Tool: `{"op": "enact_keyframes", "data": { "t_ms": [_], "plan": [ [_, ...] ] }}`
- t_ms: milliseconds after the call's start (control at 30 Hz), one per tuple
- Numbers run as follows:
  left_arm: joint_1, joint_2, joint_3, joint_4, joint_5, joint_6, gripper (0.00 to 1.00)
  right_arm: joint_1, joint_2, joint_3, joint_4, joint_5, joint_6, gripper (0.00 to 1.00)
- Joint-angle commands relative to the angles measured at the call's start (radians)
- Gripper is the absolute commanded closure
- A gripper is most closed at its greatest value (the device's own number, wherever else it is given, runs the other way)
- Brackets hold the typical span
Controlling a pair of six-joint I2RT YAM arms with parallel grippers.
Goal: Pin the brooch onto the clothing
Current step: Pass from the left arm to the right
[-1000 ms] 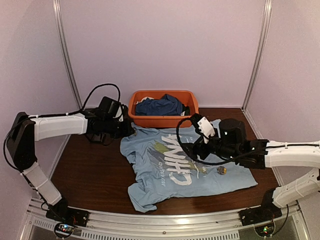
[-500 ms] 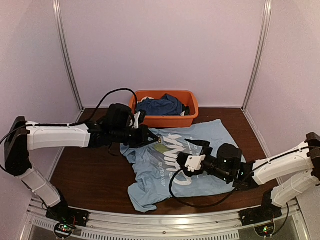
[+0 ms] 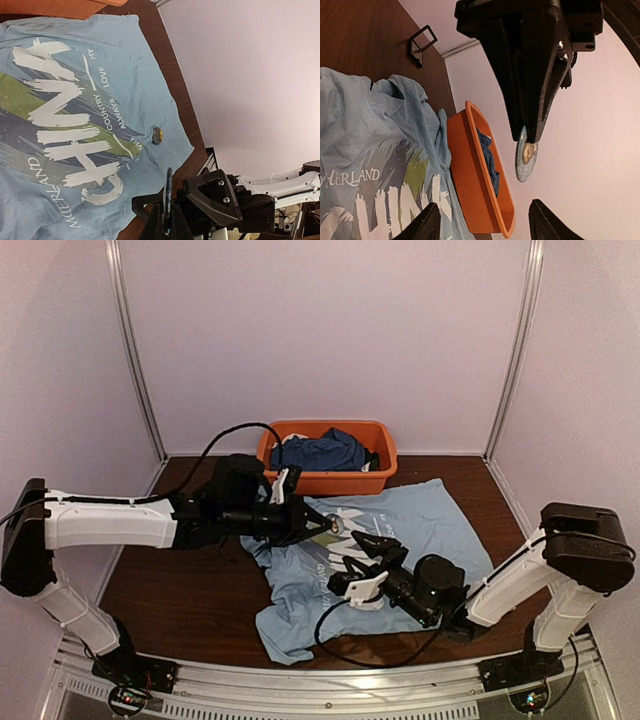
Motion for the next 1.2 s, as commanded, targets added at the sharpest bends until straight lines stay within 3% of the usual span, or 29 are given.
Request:
{"op": "enact_keyframes", "data": {
  "t_ms": [0, 667, 967, 1167],
  "plan": [
    [-0.010, -0.039, -0.013, 0.059, 0.016, -0.022, 1.00, 0.007, 0.029, -0.001, 0.228, 0.061, -0.067, 0.40],
    [-0.049, -0.038, -0.042, 0.113, 0.059, -0.061, 1.00, 0.026, 0.026, 0.079, 0.245, 0.058, -0.147, 0.45],
    [-0.061, -0.017, -0.055, 0.157, 0.083, -0.081, 1.00, 0.043, 0.030, 0.099, 0.246, 0.070, -0.165, 0.61],
    [-0.063, -0.019, -0.061, 0.176, 0.090, -0.092, 1.00, 0.048, 0.032, 0.110, 0.256, 0.090, -0.177, 0.79]
  ]
}}
